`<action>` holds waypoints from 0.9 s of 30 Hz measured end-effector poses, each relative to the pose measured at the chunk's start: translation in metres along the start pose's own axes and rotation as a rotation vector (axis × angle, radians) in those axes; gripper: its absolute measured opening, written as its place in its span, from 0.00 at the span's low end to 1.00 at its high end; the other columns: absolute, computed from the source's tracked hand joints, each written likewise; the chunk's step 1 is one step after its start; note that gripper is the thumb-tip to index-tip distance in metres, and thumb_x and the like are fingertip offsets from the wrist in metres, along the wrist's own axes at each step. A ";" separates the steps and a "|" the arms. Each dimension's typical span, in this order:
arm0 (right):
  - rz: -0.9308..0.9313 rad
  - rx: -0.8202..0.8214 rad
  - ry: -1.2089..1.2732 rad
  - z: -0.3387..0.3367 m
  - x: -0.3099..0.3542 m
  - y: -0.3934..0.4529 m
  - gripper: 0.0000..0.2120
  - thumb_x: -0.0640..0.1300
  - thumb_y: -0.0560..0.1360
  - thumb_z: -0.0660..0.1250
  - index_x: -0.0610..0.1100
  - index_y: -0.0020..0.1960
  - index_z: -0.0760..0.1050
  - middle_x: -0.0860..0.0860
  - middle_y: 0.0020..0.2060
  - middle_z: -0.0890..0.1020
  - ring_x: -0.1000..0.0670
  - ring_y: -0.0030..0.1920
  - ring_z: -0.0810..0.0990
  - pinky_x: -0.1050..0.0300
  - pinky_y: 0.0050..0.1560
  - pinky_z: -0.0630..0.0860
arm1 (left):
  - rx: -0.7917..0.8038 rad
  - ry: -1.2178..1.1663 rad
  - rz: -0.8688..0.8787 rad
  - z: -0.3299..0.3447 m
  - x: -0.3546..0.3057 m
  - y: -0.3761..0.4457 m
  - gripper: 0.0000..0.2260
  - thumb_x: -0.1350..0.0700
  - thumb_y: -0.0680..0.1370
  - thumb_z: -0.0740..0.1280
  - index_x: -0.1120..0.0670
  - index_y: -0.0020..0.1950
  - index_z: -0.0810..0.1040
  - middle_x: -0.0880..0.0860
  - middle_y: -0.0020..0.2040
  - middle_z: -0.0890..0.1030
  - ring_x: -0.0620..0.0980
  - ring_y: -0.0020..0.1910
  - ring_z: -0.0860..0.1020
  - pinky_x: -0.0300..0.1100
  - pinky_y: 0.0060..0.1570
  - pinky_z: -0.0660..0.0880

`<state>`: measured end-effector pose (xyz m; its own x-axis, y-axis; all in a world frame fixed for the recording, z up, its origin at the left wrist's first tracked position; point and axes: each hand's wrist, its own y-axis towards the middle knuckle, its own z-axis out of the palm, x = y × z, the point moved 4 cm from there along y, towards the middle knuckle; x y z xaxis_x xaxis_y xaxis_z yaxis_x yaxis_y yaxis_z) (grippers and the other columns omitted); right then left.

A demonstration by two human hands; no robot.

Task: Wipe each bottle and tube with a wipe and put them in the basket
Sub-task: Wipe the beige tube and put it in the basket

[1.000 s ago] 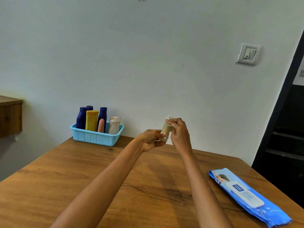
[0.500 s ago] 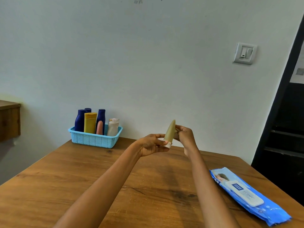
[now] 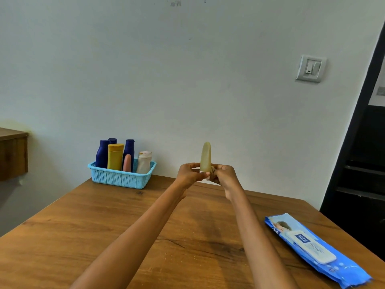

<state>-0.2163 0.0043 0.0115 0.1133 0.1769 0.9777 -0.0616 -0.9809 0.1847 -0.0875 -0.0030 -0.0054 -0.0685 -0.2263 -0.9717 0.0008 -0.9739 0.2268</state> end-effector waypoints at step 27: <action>0.267 0.061 0.741 0.031 -0.019 -0.015 0.04 0.35 0.73 0.69 0.35 0.47 0.77 0.42 0.38 0.79 0.50 0.33 0.76 0.62 0.30 0.77 | -0.167 0.235 0.241 -0.015 -0.007 0.004 0.23 0.57 0.71 0.74 0.56 0.64 0.71 0.50 0.49 0.79 0.47 0.47 0.79 0.38 0.47 0.77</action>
<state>-0.1872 0.0133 -0.0126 -0.5894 -0.0780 0.8041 0.0629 -0.9967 -0.0506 -0.0719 -0.0053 0.0007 0.1847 -0.4279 -0.8847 0.1530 -0.8768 0.4560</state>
